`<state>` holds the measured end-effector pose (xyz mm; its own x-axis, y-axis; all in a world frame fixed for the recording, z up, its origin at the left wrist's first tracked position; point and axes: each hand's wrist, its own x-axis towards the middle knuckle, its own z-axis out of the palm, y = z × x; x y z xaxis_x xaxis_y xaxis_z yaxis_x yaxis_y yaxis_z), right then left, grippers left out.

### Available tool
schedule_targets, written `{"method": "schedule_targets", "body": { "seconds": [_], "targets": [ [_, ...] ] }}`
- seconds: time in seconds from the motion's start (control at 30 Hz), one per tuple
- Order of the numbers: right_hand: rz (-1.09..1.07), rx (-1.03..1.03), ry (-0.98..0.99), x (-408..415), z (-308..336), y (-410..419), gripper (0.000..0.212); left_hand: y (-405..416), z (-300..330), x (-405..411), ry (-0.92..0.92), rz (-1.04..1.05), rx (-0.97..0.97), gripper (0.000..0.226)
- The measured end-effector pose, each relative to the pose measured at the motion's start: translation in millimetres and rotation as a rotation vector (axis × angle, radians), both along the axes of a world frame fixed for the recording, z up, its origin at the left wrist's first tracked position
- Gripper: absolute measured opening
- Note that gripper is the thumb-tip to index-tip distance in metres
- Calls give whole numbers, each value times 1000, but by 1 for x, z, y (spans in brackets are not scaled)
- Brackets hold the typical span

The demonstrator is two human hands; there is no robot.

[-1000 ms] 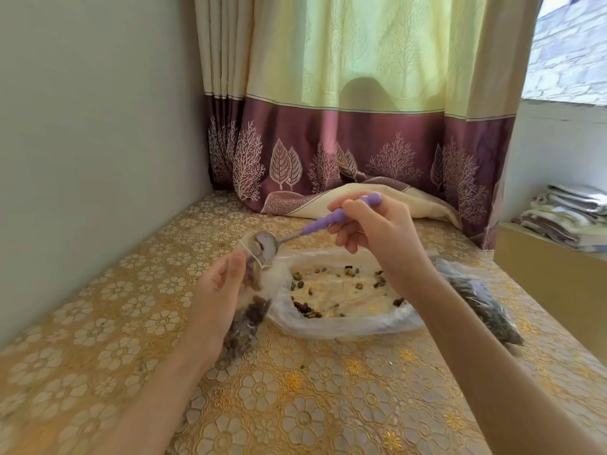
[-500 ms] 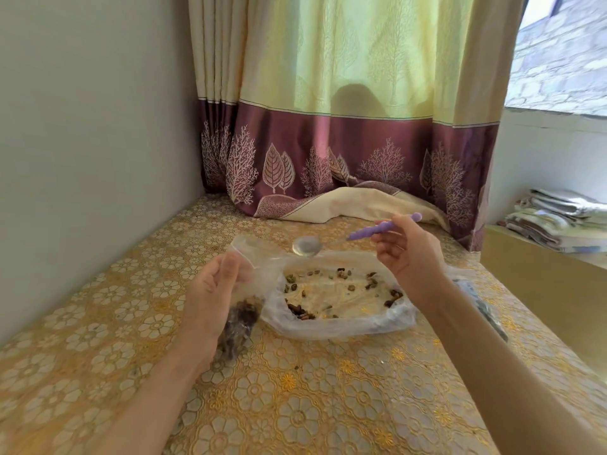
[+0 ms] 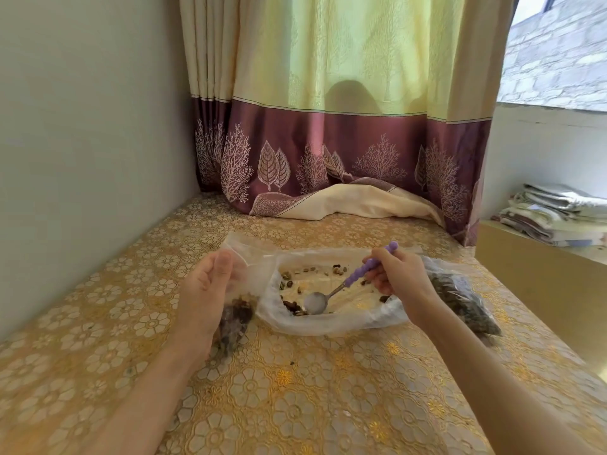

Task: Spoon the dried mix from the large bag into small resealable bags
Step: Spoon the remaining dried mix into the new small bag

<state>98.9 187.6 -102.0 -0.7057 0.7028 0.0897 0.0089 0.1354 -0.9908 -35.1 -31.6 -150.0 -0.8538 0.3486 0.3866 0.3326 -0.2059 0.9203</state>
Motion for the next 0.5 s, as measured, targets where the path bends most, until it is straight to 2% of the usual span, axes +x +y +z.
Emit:
{"method": "schedule_targets", "body": {
  "seconds": [0.3, 0.43, 0.5],
  "targets": [
    [-26, 40, 14, -3, -7, -13, 31, -1, 0, 0, -20, 2, 16, 42],
    [9, -128, 17, -8, -14, -24, 42, -1, 1, 1, -14, 0, 14, 35],
    [24, -216, 9, -11, -17, -27, 36, -1, 1, 0, -14, 4, 14, 35]
  ]
}}
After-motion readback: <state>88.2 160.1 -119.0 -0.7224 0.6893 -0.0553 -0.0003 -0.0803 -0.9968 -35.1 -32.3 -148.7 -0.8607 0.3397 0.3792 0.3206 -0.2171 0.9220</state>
